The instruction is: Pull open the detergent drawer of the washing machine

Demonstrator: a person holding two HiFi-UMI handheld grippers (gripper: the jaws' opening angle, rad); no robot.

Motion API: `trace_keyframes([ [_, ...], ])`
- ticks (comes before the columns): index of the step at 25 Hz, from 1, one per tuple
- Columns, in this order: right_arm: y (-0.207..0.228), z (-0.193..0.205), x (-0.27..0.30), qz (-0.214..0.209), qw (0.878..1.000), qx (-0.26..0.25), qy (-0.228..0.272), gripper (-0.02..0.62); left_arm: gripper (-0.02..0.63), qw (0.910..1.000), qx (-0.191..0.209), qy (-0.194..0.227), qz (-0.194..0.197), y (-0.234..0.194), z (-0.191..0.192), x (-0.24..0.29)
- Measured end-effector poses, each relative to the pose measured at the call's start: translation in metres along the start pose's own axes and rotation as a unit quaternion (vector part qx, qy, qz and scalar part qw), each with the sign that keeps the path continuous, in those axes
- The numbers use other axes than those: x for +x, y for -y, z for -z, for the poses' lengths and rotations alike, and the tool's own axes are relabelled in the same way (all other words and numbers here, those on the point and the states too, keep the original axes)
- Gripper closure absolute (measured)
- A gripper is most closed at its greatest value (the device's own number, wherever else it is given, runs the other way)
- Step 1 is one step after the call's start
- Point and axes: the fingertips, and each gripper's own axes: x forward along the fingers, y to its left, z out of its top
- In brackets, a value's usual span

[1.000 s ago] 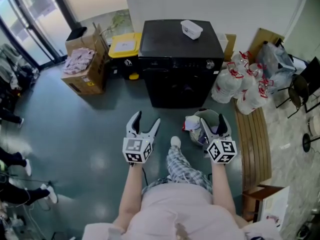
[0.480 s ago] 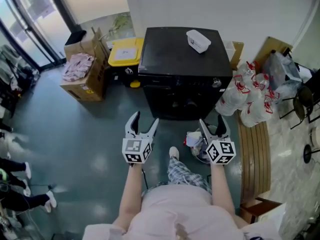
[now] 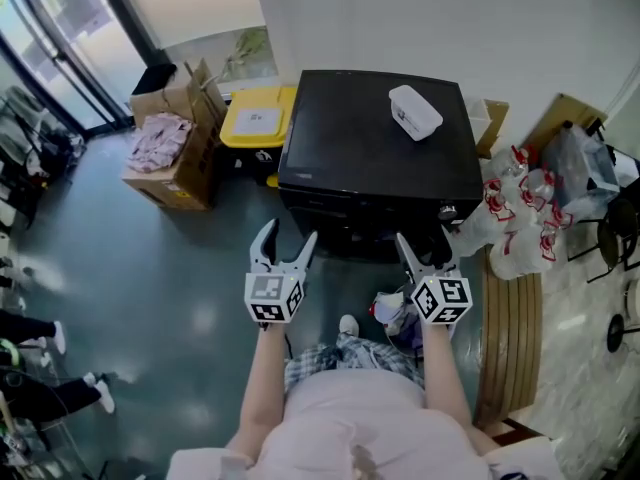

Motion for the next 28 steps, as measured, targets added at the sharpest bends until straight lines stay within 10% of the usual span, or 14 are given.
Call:
trace_keyframes([
  [16, 0.004, -0.009, 0.104, -0.016, 1.0, -0.002, -0.016, 0.192, 0.27, 0.9997, 0.011, -0.022, 0.002, -0.052, -0.012, 0.081],
  [28, -0.057, 0.018, 0.17, -0.151, 0.974, -0.099, -0.137, 0.193, 0.272, 0.9768, 0.095, -0.165, 0.098, -0.07, 0.023, 0.123],
])
